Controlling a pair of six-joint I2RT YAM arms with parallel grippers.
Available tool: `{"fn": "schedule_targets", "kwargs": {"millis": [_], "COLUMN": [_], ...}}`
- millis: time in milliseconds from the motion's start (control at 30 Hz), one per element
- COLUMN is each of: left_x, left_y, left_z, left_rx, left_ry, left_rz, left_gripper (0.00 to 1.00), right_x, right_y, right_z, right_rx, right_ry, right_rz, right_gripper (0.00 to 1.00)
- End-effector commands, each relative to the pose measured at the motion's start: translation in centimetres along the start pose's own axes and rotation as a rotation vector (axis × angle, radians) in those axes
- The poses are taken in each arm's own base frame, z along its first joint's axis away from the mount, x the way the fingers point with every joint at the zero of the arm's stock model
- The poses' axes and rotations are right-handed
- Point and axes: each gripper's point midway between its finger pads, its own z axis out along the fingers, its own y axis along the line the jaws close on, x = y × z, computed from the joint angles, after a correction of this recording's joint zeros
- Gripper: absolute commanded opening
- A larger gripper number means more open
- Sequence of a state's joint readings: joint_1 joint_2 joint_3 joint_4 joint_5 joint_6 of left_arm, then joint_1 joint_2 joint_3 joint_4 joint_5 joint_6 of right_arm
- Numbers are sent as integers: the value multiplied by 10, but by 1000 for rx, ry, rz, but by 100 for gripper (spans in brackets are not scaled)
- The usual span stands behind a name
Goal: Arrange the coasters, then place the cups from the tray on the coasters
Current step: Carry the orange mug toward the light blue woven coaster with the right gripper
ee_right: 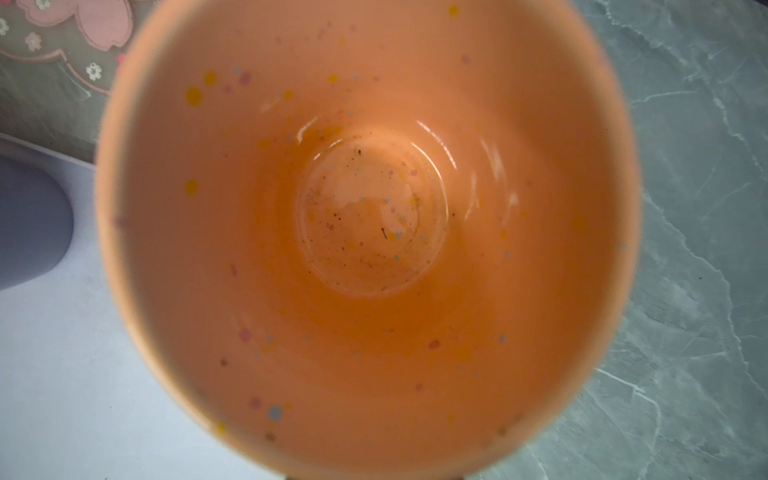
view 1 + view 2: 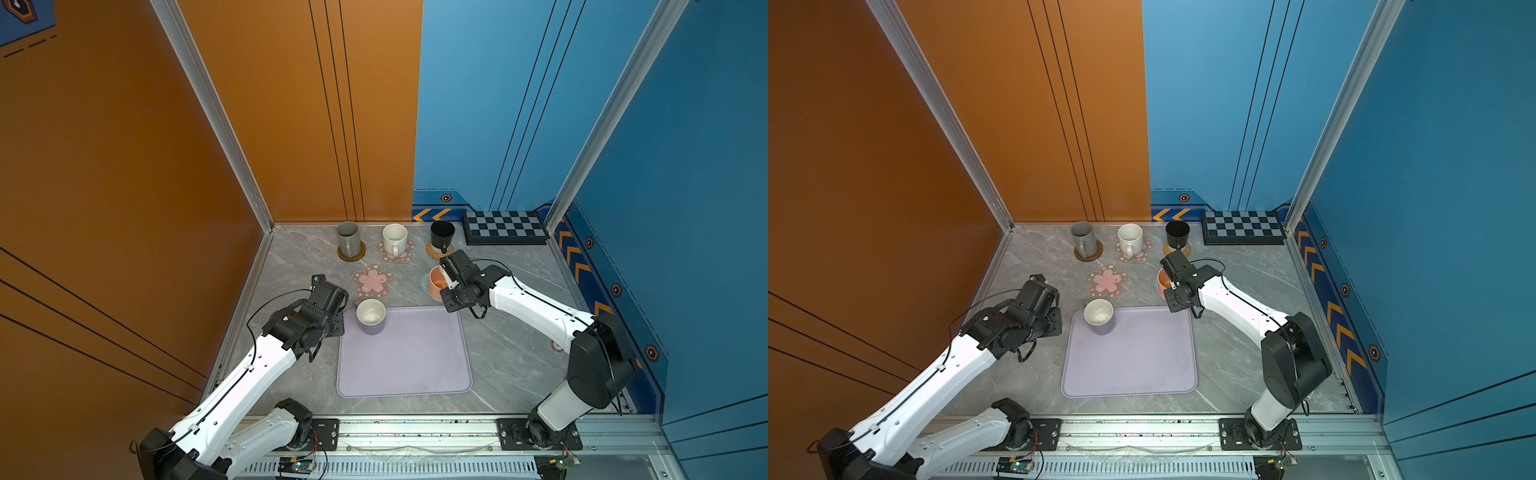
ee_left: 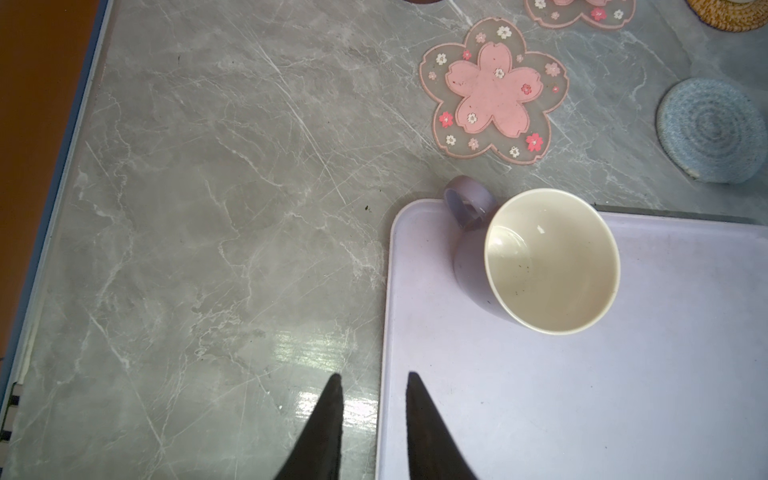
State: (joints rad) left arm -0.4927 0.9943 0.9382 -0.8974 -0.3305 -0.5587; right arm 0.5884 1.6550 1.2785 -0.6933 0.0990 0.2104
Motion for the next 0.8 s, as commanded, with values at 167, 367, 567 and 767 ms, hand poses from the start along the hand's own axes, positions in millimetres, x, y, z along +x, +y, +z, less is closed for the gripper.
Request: {"fn": "schedule_targets", "kwargs": {"millis": [167, 367, 567, 767], "left_x": [8, 3, -8, -16], "left_y": [11, 18, 15, 0], "left_z": [-5, 2, 12, 25], "left_rx": [-8, -44, -68, -23], "left_ry": [25, 42, 55, 60], "left_rz": [-19, -12, -6, -11], "left_gripper": [28, 28, 28, 28], "right_x": [-47, -51, -61, -68], "right_y": [-3, -7, -8, -8], "right_z": [0, 4, 5, 10], "right_rx": [40, 78, 86, 98], "right_ry": [-99, -108, -122, -130], "right_rz": [107, 159, 201, 249], "right_gripper": [0, 0, 0, 0]}}
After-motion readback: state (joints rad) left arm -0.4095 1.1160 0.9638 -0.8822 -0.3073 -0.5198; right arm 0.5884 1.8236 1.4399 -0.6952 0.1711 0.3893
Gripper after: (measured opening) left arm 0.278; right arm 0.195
